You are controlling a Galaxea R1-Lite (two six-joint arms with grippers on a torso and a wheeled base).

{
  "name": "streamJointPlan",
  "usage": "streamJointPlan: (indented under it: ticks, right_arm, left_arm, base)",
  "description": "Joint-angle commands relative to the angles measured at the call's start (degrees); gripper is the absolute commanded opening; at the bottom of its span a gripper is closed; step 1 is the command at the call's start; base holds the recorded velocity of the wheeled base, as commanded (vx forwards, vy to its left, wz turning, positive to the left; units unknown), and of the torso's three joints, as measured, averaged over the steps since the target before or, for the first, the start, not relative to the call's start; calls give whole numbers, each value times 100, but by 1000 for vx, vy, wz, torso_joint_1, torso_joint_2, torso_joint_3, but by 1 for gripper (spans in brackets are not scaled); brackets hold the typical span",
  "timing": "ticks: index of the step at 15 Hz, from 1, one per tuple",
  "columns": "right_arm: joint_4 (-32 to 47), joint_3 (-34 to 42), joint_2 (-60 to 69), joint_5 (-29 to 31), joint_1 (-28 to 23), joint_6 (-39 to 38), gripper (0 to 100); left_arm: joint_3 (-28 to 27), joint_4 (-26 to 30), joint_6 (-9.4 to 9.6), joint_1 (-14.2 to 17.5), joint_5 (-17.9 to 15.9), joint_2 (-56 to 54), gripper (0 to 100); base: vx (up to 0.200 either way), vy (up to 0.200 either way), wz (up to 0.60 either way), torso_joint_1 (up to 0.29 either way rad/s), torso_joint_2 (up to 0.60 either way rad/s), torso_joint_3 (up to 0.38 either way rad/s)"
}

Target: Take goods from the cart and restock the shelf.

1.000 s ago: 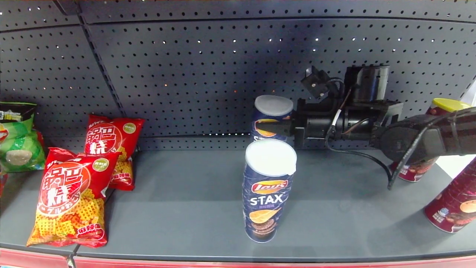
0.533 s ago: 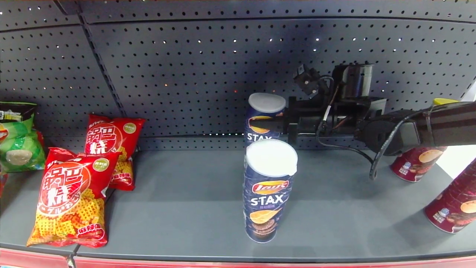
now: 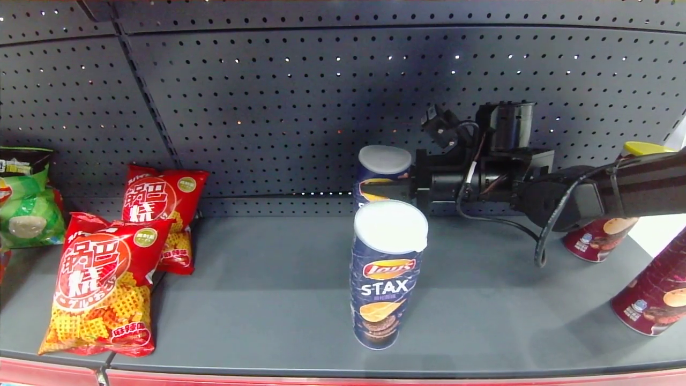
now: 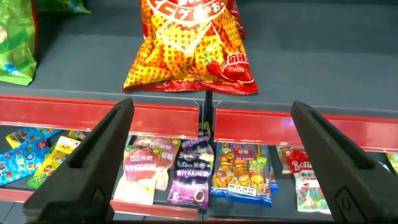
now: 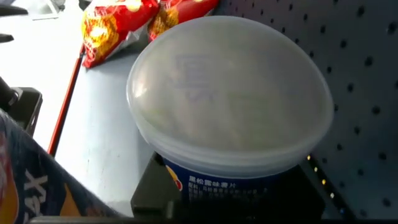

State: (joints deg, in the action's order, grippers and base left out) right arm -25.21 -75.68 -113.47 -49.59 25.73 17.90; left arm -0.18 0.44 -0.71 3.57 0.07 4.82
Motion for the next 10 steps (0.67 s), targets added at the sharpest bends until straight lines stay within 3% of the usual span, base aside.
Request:
streamJointPlan:
  ticks: [1, 3, 4, 10]
  right_arm:
    - [-1, 141, 27, 2, 2, 47, 0]
    - [-1, 229, 27, 2, 2, 170, 0]
    - [-1, 247, 27, 11, 2, 188, 100]
    - [-1, 607, 290, 64, -227, 179, 100]
  left_arm:
    - [1, 0, -8, 3, 1, 19, 100]
    - [1, 0, 0, 3, 1, 19, 100]
    - [1, 0, 0, 3, 1, 19, 100]
    - [1, 0, 0, 3, 1, 19, 100]
  base:
    - [0, 0, 0, 0, 0, 0]
    - [0, 0, 0, 0, 0, 0]
    - [0, 0, 0, 0, 0, 0]
    - [0, 0, 0, 0, 0, 0]
